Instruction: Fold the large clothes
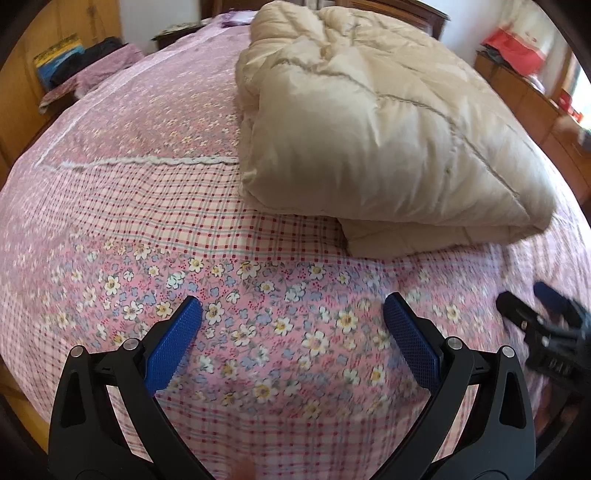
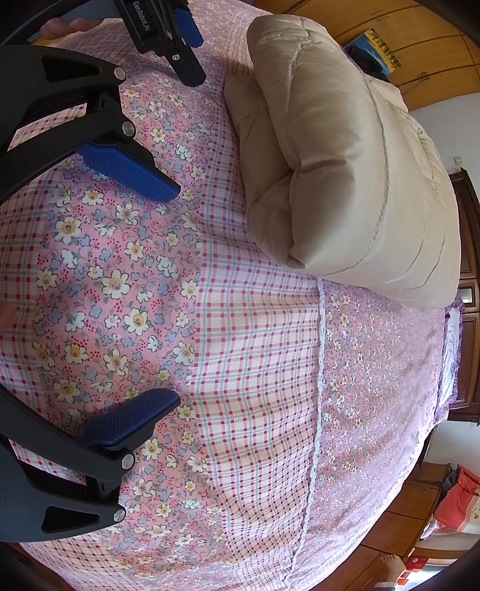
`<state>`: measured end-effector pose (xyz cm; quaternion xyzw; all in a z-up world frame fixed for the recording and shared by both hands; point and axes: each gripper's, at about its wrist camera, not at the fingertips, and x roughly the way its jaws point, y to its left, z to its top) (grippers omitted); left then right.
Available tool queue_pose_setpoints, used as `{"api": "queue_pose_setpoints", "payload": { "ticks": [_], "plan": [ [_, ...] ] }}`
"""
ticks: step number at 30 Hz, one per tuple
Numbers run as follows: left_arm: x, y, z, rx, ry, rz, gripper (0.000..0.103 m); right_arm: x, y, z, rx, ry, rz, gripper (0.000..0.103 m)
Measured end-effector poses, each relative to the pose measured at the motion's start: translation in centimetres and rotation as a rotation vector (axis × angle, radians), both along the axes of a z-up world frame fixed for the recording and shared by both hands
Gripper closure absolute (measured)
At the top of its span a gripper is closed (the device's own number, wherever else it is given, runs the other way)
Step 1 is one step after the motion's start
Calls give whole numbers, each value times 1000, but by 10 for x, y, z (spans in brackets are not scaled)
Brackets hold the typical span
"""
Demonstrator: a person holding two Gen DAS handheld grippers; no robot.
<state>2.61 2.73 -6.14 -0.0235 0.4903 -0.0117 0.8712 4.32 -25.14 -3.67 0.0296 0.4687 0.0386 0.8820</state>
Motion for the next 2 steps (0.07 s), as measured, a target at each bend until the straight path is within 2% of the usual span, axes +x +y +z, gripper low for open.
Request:
{"api": "queue_pose_setpoints", "payload": {
  "ticks": [2],
  "plan": [
    [-7, 14, 8, 24, -19, 16, 5, 2, -5, 4, 7, 32, 41, 6]
  ]
}}
